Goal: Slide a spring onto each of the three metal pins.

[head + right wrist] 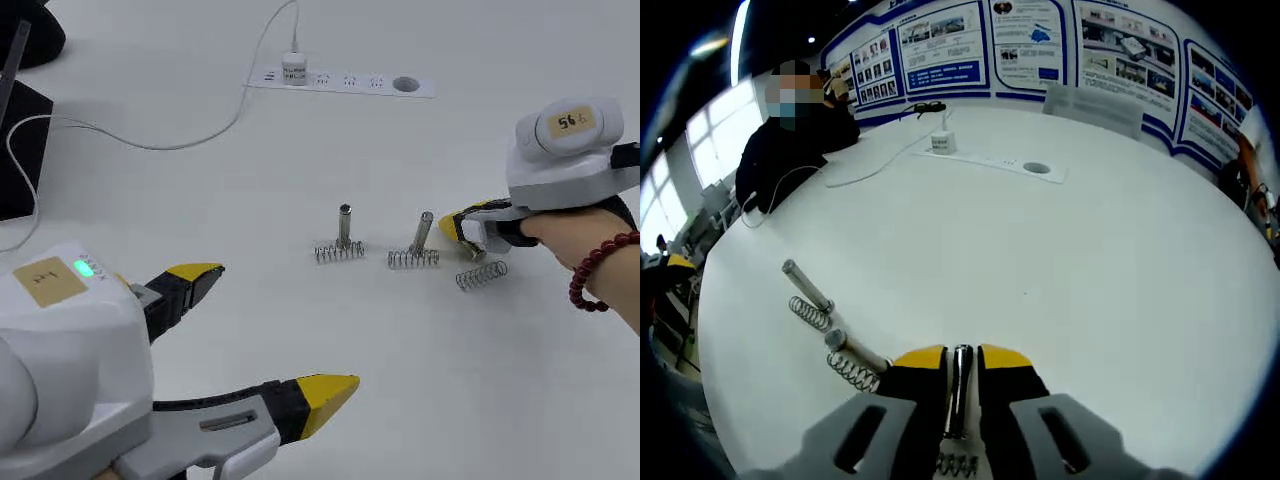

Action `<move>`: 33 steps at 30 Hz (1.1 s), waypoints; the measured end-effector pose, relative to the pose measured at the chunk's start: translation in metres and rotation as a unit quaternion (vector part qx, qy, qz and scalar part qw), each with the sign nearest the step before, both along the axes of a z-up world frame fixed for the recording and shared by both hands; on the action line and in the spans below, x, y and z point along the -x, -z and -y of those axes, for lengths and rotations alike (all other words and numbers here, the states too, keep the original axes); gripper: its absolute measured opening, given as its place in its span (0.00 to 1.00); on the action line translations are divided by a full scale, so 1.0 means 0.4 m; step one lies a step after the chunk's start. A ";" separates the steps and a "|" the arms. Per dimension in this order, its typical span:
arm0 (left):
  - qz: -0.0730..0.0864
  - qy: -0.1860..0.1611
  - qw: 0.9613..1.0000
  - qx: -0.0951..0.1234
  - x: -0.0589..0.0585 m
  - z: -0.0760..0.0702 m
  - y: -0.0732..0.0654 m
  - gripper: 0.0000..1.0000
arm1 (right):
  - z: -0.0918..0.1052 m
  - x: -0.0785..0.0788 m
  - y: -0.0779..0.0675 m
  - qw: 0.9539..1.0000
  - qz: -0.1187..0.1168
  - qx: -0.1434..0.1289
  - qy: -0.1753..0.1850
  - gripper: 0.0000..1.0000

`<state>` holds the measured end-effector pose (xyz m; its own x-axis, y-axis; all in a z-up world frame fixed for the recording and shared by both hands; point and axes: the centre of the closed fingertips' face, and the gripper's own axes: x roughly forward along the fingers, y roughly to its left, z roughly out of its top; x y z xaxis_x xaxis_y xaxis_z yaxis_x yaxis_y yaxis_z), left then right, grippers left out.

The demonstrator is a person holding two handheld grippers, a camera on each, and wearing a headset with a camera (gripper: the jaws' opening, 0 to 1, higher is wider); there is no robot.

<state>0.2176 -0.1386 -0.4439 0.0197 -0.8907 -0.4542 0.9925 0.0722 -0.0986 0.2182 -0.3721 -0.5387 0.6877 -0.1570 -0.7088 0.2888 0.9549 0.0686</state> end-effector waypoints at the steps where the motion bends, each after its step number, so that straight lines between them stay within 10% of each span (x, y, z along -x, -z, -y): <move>1: 0.001 0.000 1.000 -0.001 0.000 0.000 0.001 0.85 | -0.001 -0.001 0.002 1.000 -0.001 -0.001 0.000 0.12; 33: 0.013 0.011 1.000 0.005 0.013 -0.001 -0.022 0.85 | -0.010 0.070 -0.116 0.999 0.010 0.040 0.002 0.08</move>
<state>0.2122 -0.1382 -0.4351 0.0129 -0.8957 -0.4445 0.9961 0.0503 -0.0724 0.1903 -0.3682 -0.4925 0.7005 -0.2155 -0.6803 0.2929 0.9561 -0.0013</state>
